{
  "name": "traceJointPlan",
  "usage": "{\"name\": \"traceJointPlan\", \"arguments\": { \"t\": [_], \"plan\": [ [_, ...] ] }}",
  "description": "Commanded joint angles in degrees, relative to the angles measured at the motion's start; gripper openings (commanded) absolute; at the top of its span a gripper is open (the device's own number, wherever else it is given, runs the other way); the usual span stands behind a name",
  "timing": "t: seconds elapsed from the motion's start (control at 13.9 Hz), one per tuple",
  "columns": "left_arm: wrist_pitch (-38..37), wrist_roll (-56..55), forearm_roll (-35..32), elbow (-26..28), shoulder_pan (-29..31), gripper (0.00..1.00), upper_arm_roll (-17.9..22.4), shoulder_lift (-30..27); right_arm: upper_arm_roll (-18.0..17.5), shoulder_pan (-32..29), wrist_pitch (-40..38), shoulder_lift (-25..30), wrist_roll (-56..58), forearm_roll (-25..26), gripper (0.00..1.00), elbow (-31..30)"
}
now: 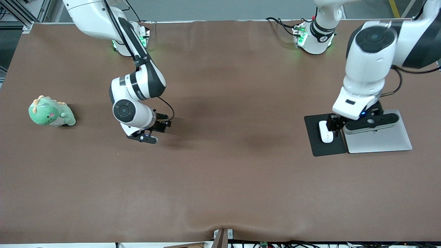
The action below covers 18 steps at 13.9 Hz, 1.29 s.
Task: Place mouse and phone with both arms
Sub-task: 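Release the mouse with the left gripper while the right gripper carries the phone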
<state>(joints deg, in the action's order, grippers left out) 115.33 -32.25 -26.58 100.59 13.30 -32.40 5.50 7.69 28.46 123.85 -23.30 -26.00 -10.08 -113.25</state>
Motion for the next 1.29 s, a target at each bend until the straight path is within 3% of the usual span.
{"name": "traceJointPlan", "arguments": {
  "t": [0.0,0.29,0.36,0.57,0.72,0.86,1.01,1.08,1.22],
  "plan": [
    [-8.3,2.4,4.8,-5.4,0.3,1.00,-0.9,0.4,-0.6,-4.0,3.6,4.9,6.0,1.2,0.00,-7.7],
    [-22.6,10.3,9.9,-11.9,1.6,1.00,0.0,-2.4,0.7,-11.6,7.3,5.4,17.2,3.6,0.00,-11.4],
    [-25.7,14.9,12.6,-14.6,5.3,1.00,-1.2,-2.5,0.7,-12.5,9.2,5.5,19.6,3.6,0.00,-12.7],
    [-29.1,22.6,17.9,-15.4,9.5,1.00,-1.3,-3.7,0.7,-16.1,9.8,5.5,24.5,3.6,0.00,-14.2],
    [-29.1,23.9,20.8,-12.6,4.7,1.00,4.9,-8.2,0.7,-18.9,10.4,5.5,28.4,3.7,0.00,-14.8],
    [-30.2,24.6,21.6,-11.6,-6.3,1.00,16.9,-9.6,0.7,-21.6,10.6,5.4,32.0,3.7,0.00,-14.8],
    [-31.9,26.6,23.3,-11.5,-12.0,1.00,24.1,-10.7,0.8,-22.8,11.4,5.3,32.3,3.7,0.00,-15.2],
    [-31.9,27.6,24.5,-11.0,-14.8,1.00,27.4,-11.1,0.9,-22.9,12.5,5.4,32.3,3.7,0.00,-16.5],
    [-31.8,27.5,25.1,-10.3,-16.9,1.00,28.9,-12.6,1.3,-22.9,16.3,5.5,32.3,3.7,0.00,-19.3]
  ]
}}
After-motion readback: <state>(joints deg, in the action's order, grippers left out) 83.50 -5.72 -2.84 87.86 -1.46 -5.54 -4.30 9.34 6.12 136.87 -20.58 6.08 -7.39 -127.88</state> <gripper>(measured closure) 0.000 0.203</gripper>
